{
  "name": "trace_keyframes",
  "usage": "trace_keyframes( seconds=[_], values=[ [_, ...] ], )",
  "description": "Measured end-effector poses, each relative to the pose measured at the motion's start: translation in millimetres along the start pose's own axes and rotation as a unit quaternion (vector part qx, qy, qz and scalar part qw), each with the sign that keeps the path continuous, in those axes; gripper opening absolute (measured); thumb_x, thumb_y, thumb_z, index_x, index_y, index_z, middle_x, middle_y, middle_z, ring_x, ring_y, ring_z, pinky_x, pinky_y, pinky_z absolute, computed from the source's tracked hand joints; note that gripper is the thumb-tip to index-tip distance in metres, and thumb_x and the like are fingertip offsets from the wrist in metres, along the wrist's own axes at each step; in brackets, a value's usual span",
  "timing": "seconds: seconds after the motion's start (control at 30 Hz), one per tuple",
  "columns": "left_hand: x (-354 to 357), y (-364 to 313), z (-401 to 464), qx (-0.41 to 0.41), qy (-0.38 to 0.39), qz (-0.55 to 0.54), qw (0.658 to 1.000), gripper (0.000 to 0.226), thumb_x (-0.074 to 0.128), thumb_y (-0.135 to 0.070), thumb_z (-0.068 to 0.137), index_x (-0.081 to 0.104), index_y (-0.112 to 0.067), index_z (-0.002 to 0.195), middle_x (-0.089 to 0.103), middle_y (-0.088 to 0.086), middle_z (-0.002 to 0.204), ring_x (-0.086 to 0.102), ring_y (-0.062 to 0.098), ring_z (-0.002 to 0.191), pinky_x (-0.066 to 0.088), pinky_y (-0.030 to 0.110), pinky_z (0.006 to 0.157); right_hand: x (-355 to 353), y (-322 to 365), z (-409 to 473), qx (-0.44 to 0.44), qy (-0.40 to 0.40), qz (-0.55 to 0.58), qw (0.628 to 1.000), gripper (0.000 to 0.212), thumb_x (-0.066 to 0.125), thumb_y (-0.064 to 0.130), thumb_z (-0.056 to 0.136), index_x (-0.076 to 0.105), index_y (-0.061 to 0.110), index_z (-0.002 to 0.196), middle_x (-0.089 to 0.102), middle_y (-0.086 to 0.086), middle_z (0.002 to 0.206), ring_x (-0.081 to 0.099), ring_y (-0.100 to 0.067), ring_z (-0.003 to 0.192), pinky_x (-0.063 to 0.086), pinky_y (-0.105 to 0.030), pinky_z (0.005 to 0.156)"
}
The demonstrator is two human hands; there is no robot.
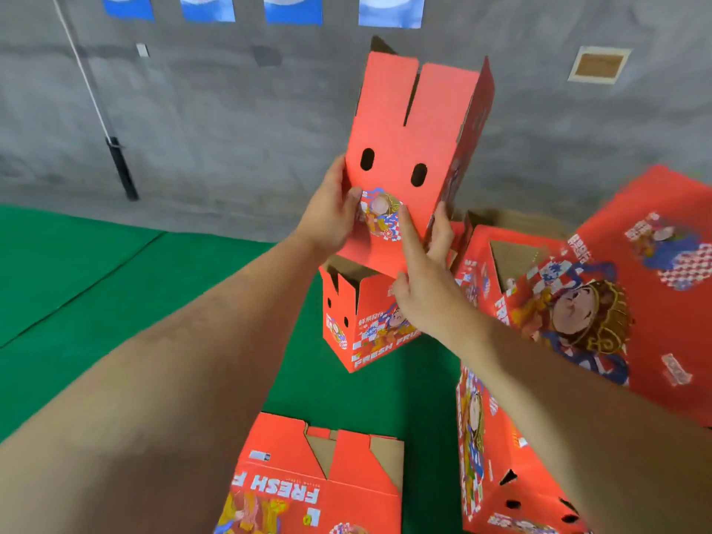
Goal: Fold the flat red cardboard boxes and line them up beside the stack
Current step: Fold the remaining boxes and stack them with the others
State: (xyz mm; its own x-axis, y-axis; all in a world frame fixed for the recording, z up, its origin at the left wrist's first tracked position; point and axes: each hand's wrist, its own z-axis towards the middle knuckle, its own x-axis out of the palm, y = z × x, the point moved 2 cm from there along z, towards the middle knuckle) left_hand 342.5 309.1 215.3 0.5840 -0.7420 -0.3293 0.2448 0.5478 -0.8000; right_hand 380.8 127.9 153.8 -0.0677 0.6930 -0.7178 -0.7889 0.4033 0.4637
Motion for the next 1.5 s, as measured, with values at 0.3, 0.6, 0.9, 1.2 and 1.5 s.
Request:
trace_keyframes(
  seconds=[0.3,0.6,0.9,1.2,1.5],
  values=[
    [50,126,-11,-0.330,0.107,0.141,0.927,0.079,0.051,-0.026,0.103,0.006,-0.018,0.167,0.021,0.022,0.169,0.037,0.042,0.148,0.035,0.058,0.120,88,-48,1,0.116,0.267,0.142,0.946,0.089,0.050,0.002,0.097,0.007,0.048,0.160,-0.048,0.027,0.150,0.021,-0.010,0.153,0.049,-0.009,0.073],
    [49,138,-112,-0.184,0.089,0.191,0.960,0.041,0.050,-0.009,0.090,0.072,-0.019,0.122,0.072,0.000,0.128,0.060,0.029,0.128,0.042,0.043,0.113,99,-28,-57,0.122,0.186,0.141,0.965,0.056,0.053,0.002,0.089,0.052,0.016,0.144,0.036,0.000,0.151,0.036,-0.013,0.142,0.029,-0.029,0.120],
    [71,162,-325,-0.258,0.139,0.183,0.939,0.051,0.056,-0.008,0.094,0.058,-0.007,0.145,0.055,0.017,0.149,0.050,0.036,0.142,0.034,0.038,0.121,132,-12,-227,0.410,0.221,0.209,0.860,0.038,0.055,0.011,0.093,0.055,0.027,0.128,0.060,-0.004,0.129,0.064,-0.014,0.106,0.054,-0.029,0.090],
    [105,142,-467,-0.313,0.406,0.365,0.777,0.080,0.055,-0.042,0.096,0.015,-0.037,0.165,-0.011,0.001,0.174,-0.009,0.053,0.155,0.013,0.062,0.127,149,11,-355,0.592,0.183,0.112,0.777,0.060,0.080,0.032,0.080,0.054,0.028,0.134,0.063,-0.007,0.129,0.064,-0.031,0.114,0.052,-0.031,0.092],
    [103,104,-510,-0.265,0.286,0.204,0.898,0.062,0.051,-0.039,0.099,0.042,-0.026,0.159,0.037,0.005,0.167,0.022,0.039,0.158,0.011,0.039,0.130,105,-9,-414,0.700,0.006,0.333,0.632,0.015,0.063,0.014,0.100,0.064,0.003,0.110,0.072,-0.024,0.100,0.069,-0.030,0.078,0.053,-0.039,0.071]
  ],
)
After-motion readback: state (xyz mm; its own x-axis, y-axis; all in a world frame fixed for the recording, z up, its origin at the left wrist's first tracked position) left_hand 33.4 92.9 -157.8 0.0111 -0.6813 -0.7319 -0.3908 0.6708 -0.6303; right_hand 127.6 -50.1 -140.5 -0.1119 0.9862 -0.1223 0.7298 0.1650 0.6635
